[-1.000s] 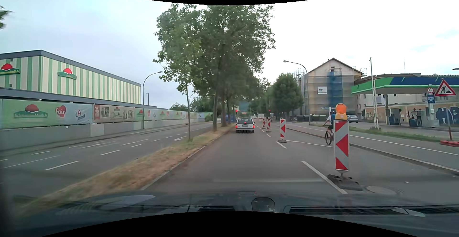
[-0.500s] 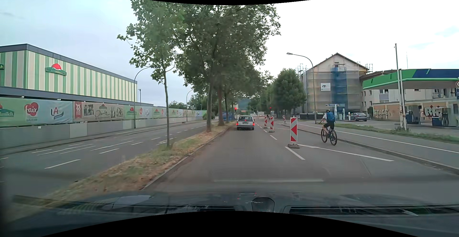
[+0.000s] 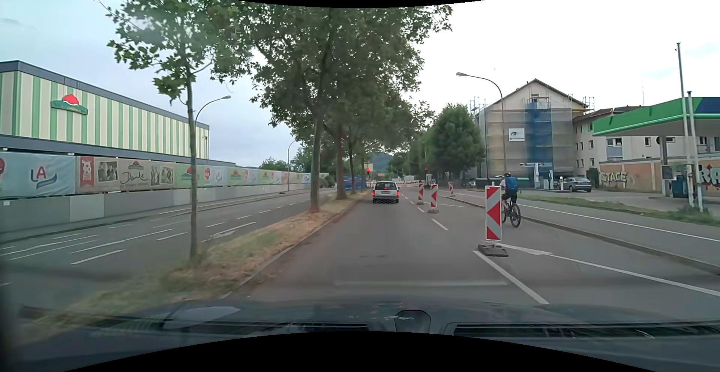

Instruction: Follow the waypoints while adhering to traffic rules and regulations

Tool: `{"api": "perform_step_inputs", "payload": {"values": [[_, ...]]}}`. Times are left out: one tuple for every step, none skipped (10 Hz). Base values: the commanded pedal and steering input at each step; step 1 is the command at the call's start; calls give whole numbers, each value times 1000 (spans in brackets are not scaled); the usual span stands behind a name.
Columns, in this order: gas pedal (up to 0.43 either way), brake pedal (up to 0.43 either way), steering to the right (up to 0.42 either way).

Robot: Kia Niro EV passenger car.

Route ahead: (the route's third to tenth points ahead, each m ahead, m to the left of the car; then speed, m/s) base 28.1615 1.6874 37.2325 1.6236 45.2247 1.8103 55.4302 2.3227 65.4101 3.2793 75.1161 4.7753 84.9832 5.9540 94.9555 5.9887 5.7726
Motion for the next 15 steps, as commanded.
{"api": "perform_step_inputs", "payload": {"values": [[28, 0, 1], [28, 0, 1], [28, 0, 3], [28, 0, 3], [28, 0, 3], [28, 0, 3], [28, 0, 3], [28, 0, 3], [28, 0, 3], [28, 0, 3], [28, 0, 3], [28, 0, 3], [28, 0, 3], [28, 0, 3], [28, 0, 3]]}}
